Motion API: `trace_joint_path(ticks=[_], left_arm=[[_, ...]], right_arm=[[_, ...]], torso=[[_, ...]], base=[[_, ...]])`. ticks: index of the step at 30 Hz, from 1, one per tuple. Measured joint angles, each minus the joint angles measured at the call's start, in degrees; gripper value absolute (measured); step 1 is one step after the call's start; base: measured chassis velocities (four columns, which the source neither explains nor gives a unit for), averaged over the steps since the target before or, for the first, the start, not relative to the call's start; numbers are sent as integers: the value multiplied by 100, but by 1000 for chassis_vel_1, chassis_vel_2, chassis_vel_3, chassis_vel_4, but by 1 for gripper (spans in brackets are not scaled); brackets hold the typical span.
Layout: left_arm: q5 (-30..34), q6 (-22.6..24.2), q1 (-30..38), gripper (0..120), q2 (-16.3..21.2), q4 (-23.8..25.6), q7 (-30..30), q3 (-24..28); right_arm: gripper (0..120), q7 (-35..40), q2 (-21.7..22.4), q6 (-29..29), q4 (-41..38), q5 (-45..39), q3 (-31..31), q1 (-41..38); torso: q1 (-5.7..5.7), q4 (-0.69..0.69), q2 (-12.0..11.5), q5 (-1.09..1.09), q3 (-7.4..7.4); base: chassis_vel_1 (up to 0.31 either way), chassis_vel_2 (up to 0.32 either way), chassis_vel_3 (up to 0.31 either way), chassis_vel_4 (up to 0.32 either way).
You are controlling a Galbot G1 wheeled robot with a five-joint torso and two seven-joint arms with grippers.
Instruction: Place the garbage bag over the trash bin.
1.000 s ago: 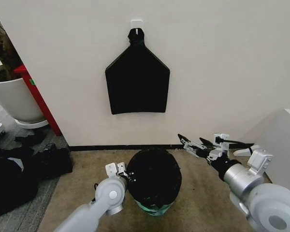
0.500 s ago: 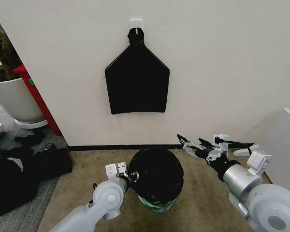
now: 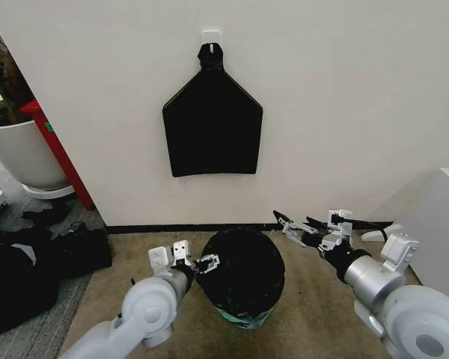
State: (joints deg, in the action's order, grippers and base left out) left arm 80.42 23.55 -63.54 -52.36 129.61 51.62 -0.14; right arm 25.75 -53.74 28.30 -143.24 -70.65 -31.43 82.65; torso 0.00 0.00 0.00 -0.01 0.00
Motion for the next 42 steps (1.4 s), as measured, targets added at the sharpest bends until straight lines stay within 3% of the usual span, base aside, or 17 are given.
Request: trace_joint_path(ticks=[5, 7, 9, 11, 13, 15, 18, 20, 21, 22, 24, 27, 28, 31, 33, 35, 42], left_arm=[[-260, -732, -131, 100, 306, 424, -877, -450], [-1002, -1112, -247, 100, 523, 442, -1656, -542], [-2547, -1792, -486, 100, 916, 187, -2802, -682], [-3288, -2288, -716, 100, 1137, -72, -3581, -1089], [-3359, -2344, -753, 100, 1159, -99, -3678, -1162], [-3719, -2717, -1125, 100, 1303, -286, -4439, -1830], [-3802, -2949, -1582, 100, 1352, -379, -4898, -2443], [-3811, -3130, -2440, 100, 1180, -399, -5278, -3435], [-3811, -3130, -2440, 100, 1180, -399, -5278, -3435], [-3814, -3156, -2802, 100, 1053, -363, -5427, -3796], [-3912, -3237, -3845, 100, 576, -139, -5853, -4752], [-4235, -3621, -4874, 100, -153, 71, -6303, -5537], [-4235, -3621, -4874, 100, -153, 71, -6303, -5537], [-4375, -3995, -5746, 100, -824, 200, -6479, -5843], [-4448, -4187, -5971, 100, -1022, 207, -6518, -5871], [-4533, -4492, -6477, 100, -1479, 360, -6503, -5764], [-4605, -4359, -6639, 100, -1866, 833, -6253, -5387]], right_arm=[[100, -144, -184, -68, 1, 506, -150, 267], [100, -685, -344, -289, 1, 1274, -198, 552], [100, -1477, -642, -754, 2, 2443, -239, 1017], [100, -1805, -851, -1138, 6, 3097, -236, 1299], [100, -1824, -868, -1162, 8, 3134, -235, 1317], [100, -2156, -1165, -1571, 110, 3753, -233, 1612], [100, -2368, -1427, -1931, 229, 4190, -232, 1860], [100, -2531, -1849, -2514, 429, 4760, -199, 2241], [100, -2531, -1849, -2514, 429, 4760, -199, 2241], [100, -2578, -2073, -2804, 511, 5017, -193, 2372], [100, -2725, -2820, -3511, 717, 5671, -195, 2715], [100, -2963, -3509, -4157, 840, 6115, -236, 3106], [100, -2963, -3509, -4157, 840, 6115, -236, 3106], [100, -3225, -3761, -4434, 845, 6085, -259, 3442], [100, -3314, -3803, -4502, 832, 6043, -258, 3554], [100, -3532, -3837, -4556, 748, 5874, -254, 3830], [100, -3704, -3831, -4361, 501, 5442, -371, 4116]], torso=[[0, 1, 0, 1, 0], [0, -1, 0, 1, 0], [0, -2, 0, -2, -1], [0, -2, 0, -6, 0], [0, -2, 0, -7, 0], [0, -1, 0, 0, -1], [0, -1, 0, -1, -1], [0, -2, 0, -1, -1], [0, -2, 0, -1, -1], [0, -1, 0, -1, -1], [0, 1, 0, -1, -2], [0, -2, 0, -3, -1], [0, -2, 0, -3, -1], [-1, 2, 1, -1, -2], [-1, 1, 1, 0, -2], [-1, 0, 1, 1, -1], [-1, -1, 1, 0, -1]], base=[[0, 0, 0, 0], [0, 0, 0, 0], [0, 0, 0, 0], [0, 0, 0, 0], [0, 0, 0, 0], [0, 0, 0, 0], [0, 0, 0, 0], [0, 0, 0, 0], [0, 0, 0, 0], [0, 0, 0, 0], [0, 0, 0, 0], [0, 0, 0, 0], [0, 0, 0, 0], [0, 0, 0, 0], [0, 0, 0, 0], [0, 0, 0, 0], [0, 0, 0, 0]])
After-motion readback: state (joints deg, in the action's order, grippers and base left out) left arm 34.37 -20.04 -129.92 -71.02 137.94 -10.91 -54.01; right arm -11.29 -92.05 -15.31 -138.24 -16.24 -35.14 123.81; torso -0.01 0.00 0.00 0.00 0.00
